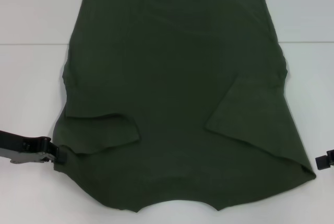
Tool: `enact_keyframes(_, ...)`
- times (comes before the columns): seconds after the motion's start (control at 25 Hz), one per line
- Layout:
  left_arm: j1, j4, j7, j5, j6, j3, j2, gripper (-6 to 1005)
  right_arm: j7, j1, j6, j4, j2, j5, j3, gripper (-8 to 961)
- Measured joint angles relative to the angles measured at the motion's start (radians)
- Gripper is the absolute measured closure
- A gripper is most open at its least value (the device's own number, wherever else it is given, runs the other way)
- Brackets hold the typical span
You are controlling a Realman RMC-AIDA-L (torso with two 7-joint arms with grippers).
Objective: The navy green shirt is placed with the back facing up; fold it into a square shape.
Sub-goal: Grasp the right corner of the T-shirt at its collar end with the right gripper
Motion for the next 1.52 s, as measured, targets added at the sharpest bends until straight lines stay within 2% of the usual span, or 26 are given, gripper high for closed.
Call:
enact_keyframes(0.36, -0.002, -0.002, 0.007, -0.002, 0.0, 0.0, 0.0, 972, -0.011, 0.01, 0.117, 0.077, 0.013, -0.039, -0.041, 177)
enact_keyframes(0.92, -0.005, -0.002, 0.009, -0.001, 0.0, 0.0, -0.004, 973, -0.014, 0.027, 0.184, 0.08, 0.04, -0.043, -0.095, 191)
enact_keyframes(1.52, -0.006, -0.003, 0.007, -0.001, 0.001, 0.0, -0.005, 972, -0.005, 0.031, 0.211, 0.08, 0.044, -0.044, -0.13, 205)
